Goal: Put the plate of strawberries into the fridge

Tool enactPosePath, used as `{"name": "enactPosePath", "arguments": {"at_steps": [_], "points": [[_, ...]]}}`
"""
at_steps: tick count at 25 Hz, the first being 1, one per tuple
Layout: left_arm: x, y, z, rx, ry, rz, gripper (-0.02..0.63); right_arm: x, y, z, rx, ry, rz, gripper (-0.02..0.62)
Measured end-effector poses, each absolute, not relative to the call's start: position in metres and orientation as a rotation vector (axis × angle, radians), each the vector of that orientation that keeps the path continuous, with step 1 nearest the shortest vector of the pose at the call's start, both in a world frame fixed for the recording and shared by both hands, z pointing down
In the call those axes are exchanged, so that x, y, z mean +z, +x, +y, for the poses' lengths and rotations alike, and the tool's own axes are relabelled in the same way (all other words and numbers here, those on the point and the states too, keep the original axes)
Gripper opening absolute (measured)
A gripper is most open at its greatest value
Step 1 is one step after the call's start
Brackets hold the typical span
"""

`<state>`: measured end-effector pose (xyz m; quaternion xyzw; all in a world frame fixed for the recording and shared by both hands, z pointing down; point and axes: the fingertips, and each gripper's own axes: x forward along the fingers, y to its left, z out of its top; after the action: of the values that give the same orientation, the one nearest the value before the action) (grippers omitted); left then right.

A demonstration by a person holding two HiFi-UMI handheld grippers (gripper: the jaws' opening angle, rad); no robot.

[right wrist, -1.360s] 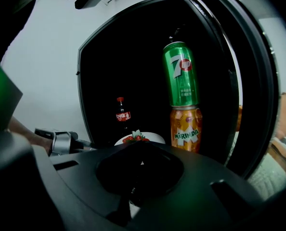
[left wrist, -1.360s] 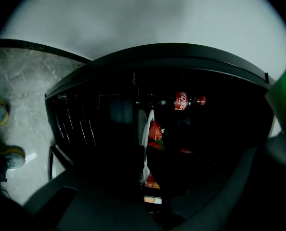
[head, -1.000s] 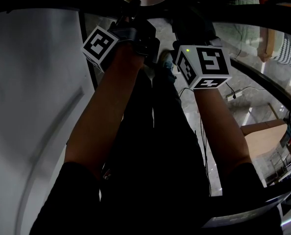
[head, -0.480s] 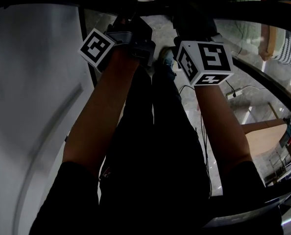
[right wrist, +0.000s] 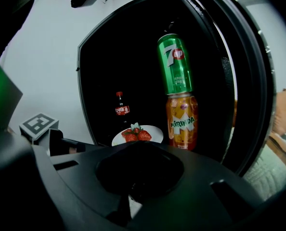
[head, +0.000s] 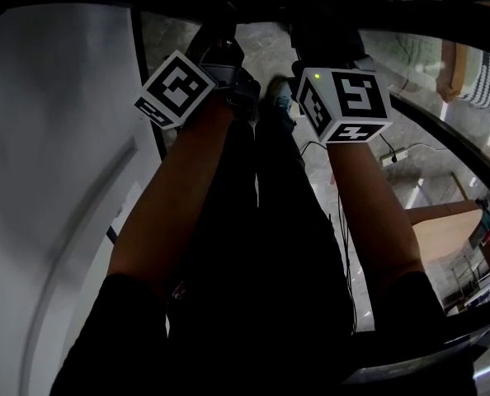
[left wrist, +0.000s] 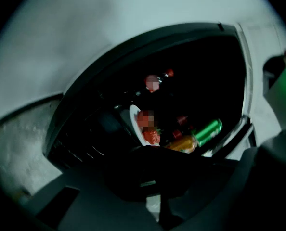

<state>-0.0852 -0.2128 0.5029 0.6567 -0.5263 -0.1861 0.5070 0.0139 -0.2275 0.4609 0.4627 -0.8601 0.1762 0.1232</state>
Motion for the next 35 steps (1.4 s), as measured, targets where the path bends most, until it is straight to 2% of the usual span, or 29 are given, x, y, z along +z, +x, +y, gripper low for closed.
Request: {"name": "enactPosePath", "arguments": {"at_steps": [6, 11, 16, 35], "points": [[0.493, -0.071, -0.216, 0.182, 2.078, -1.545, 0.003, 0.465, 0.013, -0.229, 0.521, 1.342, -2.505, 0.005], [0.492, -0.062, -0.216, 0.414, 2.223, -1.643, 0.000, 0.465, 0.010, -0.229, 0.520, 1.337, -2.505, 0.005], [0.490, -0.061, -0.221, 0.498, 2.259, -1.718, 0.000, 0.467, 0.009, -0.231, 0.516, 1.335, -2.503, 0.005], [0.493, -0.066, -0.255, 0.506, 2.260, -1.731, 0.000, 0.474, 0.009, -0.236, 0.530, 1.337, -2.493, 0.005]]}}
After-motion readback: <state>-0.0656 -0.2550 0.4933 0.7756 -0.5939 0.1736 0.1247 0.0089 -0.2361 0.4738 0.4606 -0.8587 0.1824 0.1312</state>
